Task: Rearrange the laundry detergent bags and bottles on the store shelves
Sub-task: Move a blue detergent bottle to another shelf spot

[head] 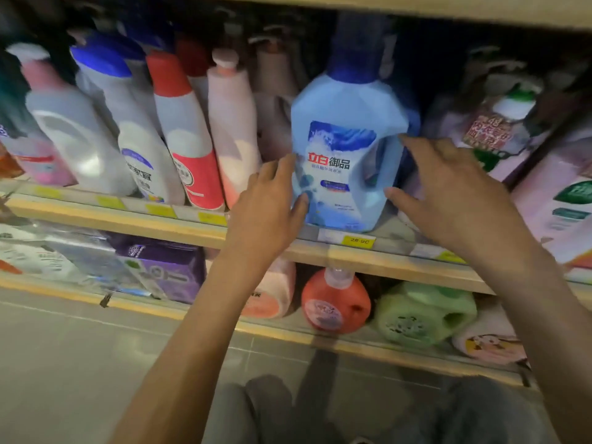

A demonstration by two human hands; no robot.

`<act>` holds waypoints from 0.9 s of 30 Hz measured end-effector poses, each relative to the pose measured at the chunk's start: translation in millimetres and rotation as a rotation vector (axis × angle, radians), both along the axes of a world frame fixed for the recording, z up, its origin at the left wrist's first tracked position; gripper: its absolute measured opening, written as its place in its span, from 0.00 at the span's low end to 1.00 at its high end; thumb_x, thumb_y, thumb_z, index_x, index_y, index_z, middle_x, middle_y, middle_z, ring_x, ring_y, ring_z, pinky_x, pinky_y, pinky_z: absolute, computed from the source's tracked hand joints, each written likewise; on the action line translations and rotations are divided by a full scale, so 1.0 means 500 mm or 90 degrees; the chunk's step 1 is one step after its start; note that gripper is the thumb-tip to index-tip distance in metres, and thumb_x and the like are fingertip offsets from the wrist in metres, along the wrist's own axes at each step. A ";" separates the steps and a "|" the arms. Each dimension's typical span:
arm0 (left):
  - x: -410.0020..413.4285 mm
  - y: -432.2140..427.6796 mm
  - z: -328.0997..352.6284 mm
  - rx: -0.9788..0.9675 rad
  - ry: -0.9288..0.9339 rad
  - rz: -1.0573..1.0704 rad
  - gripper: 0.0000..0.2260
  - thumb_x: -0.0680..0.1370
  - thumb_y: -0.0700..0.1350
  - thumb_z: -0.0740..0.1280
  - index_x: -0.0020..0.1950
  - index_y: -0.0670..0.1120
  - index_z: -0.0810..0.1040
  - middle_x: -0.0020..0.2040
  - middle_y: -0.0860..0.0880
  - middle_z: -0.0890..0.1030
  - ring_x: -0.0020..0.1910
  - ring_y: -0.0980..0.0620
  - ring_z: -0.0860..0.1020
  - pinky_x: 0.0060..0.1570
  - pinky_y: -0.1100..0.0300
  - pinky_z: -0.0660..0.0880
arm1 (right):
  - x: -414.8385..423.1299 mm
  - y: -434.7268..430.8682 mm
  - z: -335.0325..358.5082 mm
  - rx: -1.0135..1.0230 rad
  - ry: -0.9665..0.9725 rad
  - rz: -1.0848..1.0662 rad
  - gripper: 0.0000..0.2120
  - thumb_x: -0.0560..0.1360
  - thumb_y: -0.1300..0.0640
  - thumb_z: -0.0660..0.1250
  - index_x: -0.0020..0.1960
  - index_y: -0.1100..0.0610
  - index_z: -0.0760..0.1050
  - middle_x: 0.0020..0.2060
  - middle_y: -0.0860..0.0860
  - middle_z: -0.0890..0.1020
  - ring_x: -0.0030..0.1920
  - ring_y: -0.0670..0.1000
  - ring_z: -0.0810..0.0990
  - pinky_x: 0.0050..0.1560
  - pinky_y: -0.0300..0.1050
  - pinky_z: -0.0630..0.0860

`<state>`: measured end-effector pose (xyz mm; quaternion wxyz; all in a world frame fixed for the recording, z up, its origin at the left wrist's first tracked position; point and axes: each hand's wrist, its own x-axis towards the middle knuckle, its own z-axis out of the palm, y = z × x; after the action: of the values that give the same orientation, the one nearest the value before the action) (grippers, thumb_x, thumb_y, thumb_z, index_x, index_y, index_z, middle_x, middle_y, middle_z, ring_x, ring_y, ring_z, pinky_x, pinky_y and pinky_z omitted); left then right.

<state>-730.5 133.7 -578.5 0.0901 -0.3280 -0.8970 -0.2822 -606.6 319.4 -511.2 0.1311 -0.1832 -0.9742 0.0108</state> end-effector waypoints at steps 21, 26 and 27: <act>-0.125 0.091 -0.116 0.282 -0.243 -0.134 0.48 0.57 0.59 0.84 0.63 0.67 0.54 0.65 0.56 0.76 0.65 0.58 0.76 0.66 0.50 0.76 | -0.142 0.049 -0.086 -0.351 0.203 0.113 0.67 0.59 0.52 0.84 0.79 0.44 0.37 0.71 0.59 0.60 0.70 0.58 0.69 0.61 0.44 0.70; -0.118 0.090 -0.110 0.250 -0.266 -0.134 0.50 0.62 0.55 0.84 0.71 0.57 0.53 0.59 0.65 0.76 0.63 0.58 0.78 0.62 0.57 0.76 | -0.140 0.050 -0.089 -0.358 0.232 0.120 0.67 0.57 0.52 0.85 0.79 0.43 0.40 0.71 0.55 0.61 0.67 0.53 0.70 0.63 0.49 0.74; -0.117 0.089 -0.108 0.246 -0.268 -0.134 0.50 0.63 0.52 0.84 0.73 0.54 0.52 0.57 0.67 0.75 0.62 0.58 0.78 0.60 0.59 0.76 | -0.139 0.049 -0.089 -0.357 0.237 0.121 0.67 0.57 0.51 0.85 0.79 0.42 0.40 0.70 0.55 0.61 0.66 0.53 0.70 0.63 0.50 0.75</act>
<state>-788.9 178.2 -632.6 -0.0672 -0.3301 -0.7869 -0.5170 -676.3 344.0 -556.0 0.2497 -0.1152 -0.9055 0.3232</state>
